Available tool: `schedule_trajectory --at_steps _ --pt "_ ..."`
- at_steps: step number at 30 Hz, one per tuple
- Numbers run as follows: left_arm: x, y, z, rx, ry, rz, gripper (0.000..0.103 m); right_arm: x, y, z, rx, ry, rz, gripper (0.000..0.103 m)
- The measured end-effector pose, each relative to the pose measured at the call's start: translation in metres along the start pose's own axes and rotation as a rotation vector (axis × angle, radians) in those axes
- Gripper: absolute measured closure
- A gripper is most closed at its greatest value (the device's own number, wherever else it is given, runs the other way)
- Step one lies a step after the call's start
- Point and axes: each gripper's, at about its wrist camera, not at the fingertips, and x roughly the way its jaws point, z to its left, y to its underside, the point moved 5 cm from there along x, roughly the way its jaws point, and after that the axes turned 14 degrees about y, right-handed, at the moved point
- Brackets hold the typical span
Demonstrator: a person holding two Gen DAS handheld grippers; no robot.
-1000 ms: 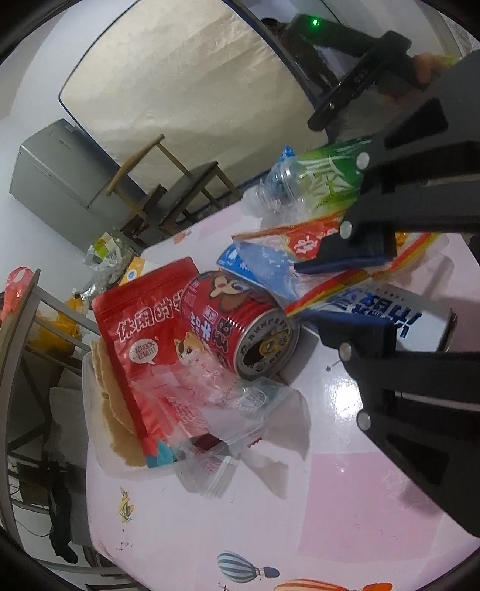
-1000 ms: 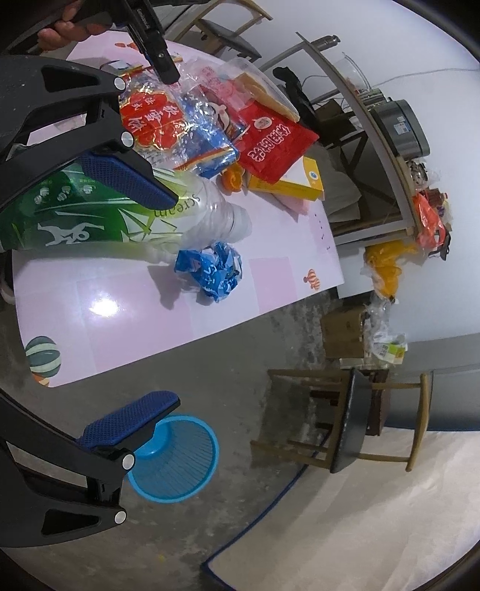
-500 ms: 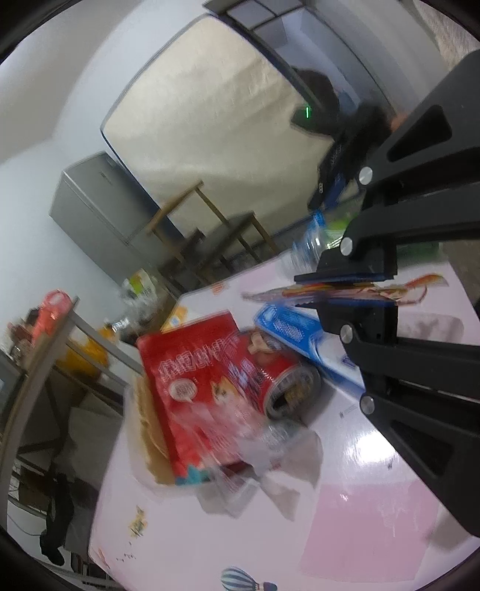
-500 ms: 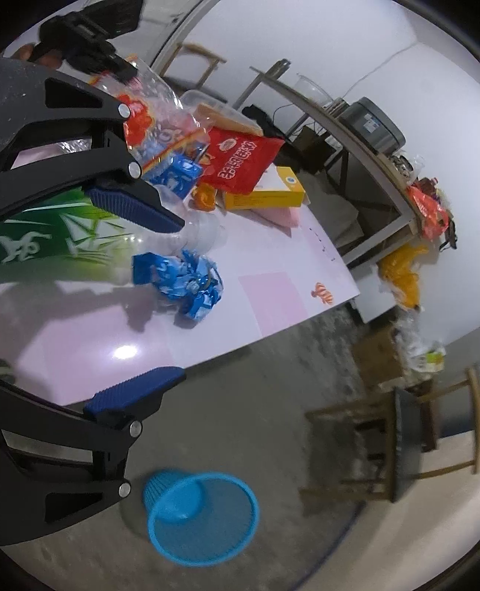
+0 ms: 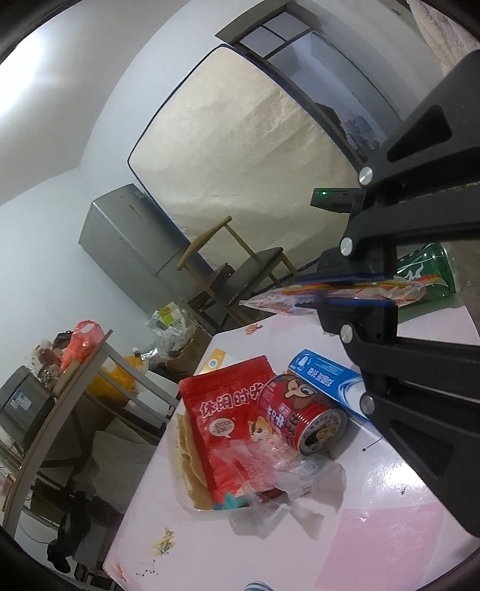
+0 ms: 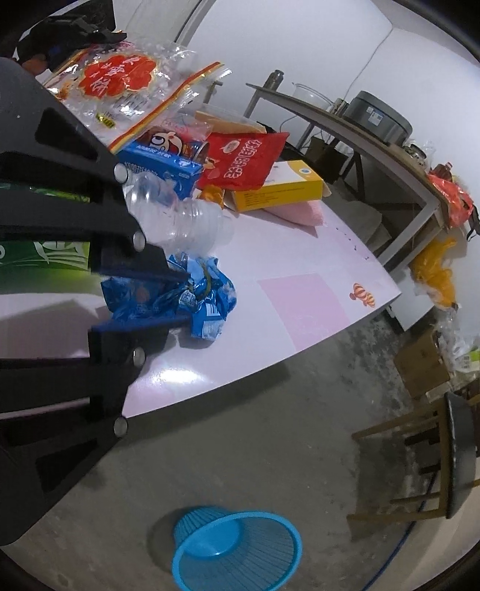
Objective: Collect trash
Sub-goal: 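Close the right tool on the blue bow while the left tool grips the clear snack bag, then carry both items over the blue wastebasket and open both tools to drop them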
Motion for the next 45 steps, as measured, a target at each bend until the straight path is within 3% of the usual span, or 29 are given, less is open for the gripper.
schedule_trajectory --at_steps 1,4,12,18,20,24,31,36,40,45 --pt "-0.001 0.0 0.0 0.001 -0.002 -0.004 0.097 -0.002 -0.001 -0.001 -0.001 0.002 -0.006 0.099" --pt "-0.003 -0.001 -0.002 0.006 -0.003 -0.015 0.097 -0.007 -0.004 -0.002 0.005 0.013 -0.028 0.103" --pt "-0.01 -0.004 -0.017 0.039 -0.003 -0.041 0.097 -0.025 -0.009 -0.012 0.021 0.045 -0.089 0.103" --pt "0.015 -0.017 -0.042 0.064 0.04 0.013 0.097 -0.059 -0.012 -0.035 0.073 0.038 -0.168 0.103" --pt "0.039 -0.024 -0.057 0.081 0.081 0.075 0.097 -0.072 -0.013 -0.047 0.096 0.043 -0.199 0.103" --pt "0.116 -0.027 -0.083 0.12 0.16 0.273 0.097 -0.097 -0.015 -0.091 0.175 0.072 -0.26 0.103" --pt "0.287 0.023 -0.1 0.168 0.087 0.684 0.097 -0.1 -0.011 -0.195 0.359 0.148 -0.253 0.103" --pt "0.392 0.078 -0.09 0.127 0.031 0.892 0.097 -0.077 -0.015 -0.252 0.465 0.203 -0.213 0.103" --pt "0.456 0.119 -0.071 0.111 -0.021 0.992 0.097 -0.052 -0.026 -0.286 0.529 0.24 -0.176 0.103" --pt "0.517 0.159 -0.053 0.12 -0.067 1.028 0.096 -0.026 -0.05 -0.309 0.563 0.268 -0.161 0.103"
